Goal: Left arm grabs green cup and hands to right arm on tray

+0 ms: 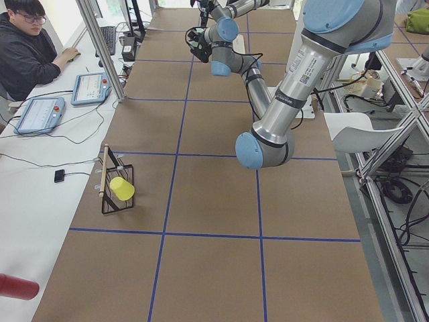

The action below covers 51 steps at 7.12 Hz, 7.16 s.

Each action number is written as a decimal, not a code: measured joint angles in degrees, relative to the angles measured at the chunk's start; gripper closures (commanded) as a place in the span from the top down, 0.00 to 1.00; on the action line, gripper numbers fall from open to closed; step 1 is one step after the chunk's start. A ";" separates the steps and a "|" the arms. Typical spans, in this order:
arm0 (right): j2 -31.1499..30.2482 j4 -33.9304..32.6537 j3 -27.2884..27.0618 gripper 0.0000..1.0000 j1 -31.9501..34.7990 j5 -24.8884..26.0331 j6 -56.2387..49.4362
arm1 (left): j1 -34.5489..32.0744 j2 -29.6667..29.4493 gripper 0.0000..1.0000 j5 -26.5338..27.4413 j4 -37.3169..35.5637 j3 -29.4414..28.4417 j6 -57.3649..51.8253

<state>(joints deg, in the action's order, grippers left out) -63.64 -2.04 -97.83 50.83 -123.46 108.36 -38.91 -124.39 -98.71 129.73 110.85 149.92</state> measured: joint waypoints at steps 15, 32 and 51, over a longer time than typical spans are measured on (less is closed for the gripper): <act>-0.13 1.16 -0.34 0.86 -4.45 7.10 0.27 | 2.36 -3.57 0.00 0.21 0.09 -4.10 1.88; 0.17 1.05 0.36 0.60 -5.24 9.37 0.36 | 4.62 -3.85 0.00 0.27 0.24 -3.50 3.25; -0.43 1.07 0.16 0.23 -6.26 9.12 0.89 | 4.98 -3.82 0.00 0.27 0.26 -4.06 3.80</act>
<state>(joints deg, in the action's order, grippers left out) -64.07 -0.97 -97.68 44.57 -114.35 109.25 -33.93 -128.20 -98.44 129.99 106.79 153.72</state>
